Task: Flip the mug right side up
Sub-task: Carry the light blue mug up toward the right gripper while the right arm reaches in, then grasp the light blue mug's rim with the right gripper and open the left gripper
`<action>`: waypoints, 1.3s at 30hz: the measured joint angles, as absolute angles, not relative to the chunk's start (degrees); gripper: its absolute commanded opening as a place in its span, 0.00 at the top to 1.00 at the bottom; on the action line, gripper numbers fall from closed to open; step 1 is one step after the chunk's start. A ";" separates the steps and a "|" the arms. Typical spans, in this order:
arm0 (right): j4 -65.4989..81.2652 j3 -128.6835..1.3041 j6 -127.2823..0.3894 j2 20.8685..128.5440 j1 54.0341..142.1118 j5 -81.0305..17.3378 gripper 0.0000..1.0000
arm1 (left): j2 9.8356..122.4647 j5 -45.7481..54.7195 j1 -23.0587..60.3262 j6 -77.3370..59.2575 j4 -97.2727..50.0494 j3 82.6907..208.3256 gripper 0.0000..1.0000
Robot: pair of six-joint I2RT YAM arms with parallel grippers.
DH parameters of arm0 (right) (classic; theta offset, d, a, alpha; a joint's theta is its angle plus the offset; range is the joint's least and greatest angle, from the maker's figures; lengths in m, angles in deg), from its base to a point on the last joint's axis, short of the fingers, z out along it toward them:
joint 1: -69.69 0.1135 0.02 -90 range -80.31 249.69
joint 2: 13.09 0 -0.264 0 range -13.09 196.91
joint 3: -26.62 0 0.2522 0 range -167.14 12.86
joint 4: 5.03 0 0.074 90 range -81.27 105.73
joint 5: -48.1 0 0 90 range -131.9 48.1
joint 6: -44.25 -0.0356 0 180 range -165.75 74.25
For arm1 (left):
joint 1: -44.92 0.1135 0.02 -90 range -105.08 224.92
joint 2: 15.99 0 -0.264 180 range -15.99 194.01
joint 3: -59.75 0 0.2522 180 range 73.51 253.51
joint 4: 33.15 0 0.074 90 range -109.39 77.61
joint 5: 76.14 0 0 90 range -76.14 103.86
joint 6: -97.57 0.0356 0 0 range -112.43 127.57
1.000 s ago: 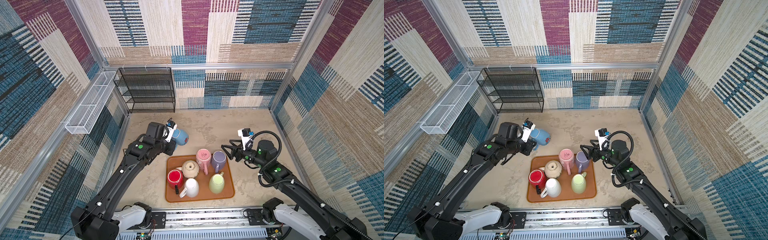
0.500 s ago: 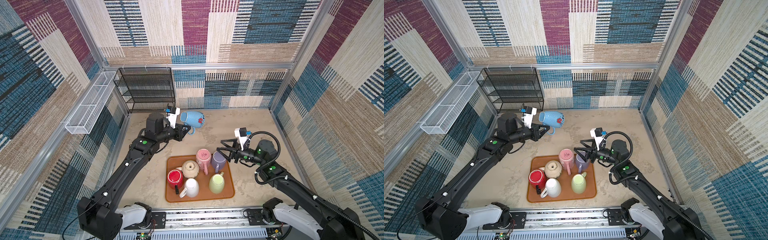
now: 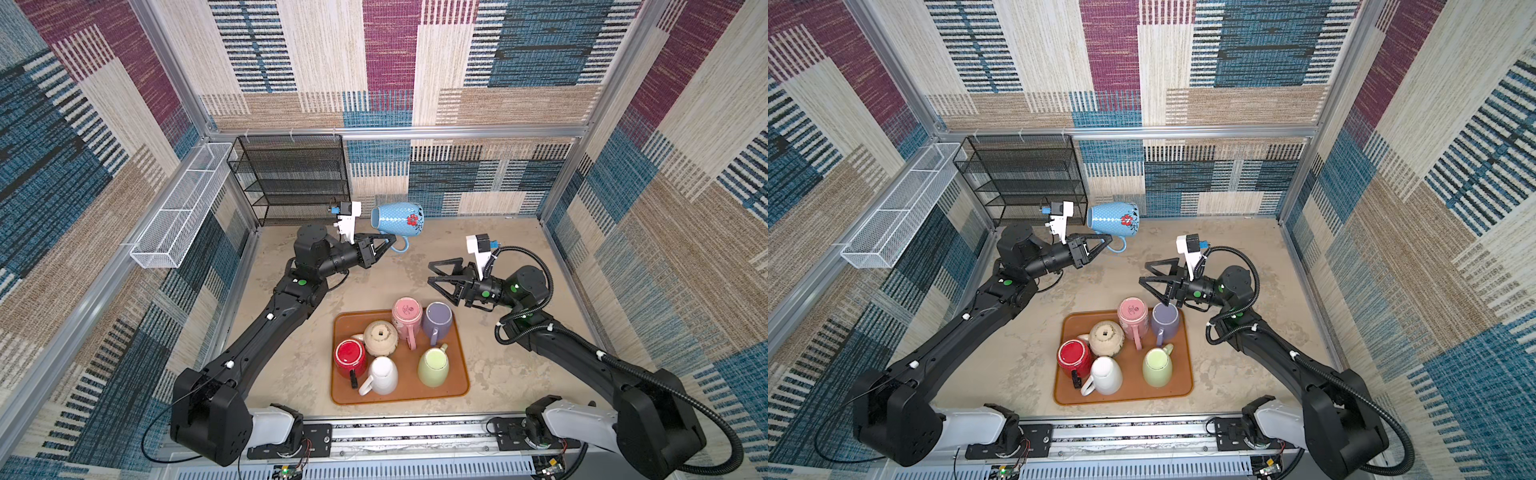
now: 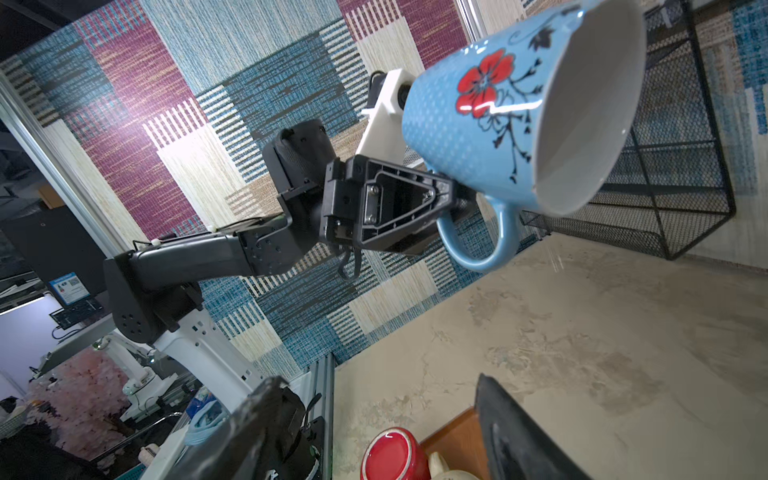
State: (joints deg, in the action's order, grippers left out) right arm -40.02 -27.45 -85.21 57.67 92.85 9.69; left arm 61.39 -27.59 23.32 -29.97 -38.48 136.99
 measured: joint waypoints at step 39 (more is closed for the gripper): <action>-48.41 -53.24 -100.03 77.97 91.84 15.05 0.55 | 70.51 -34.44 21.83 -44.55 -66.33 139.75 1.00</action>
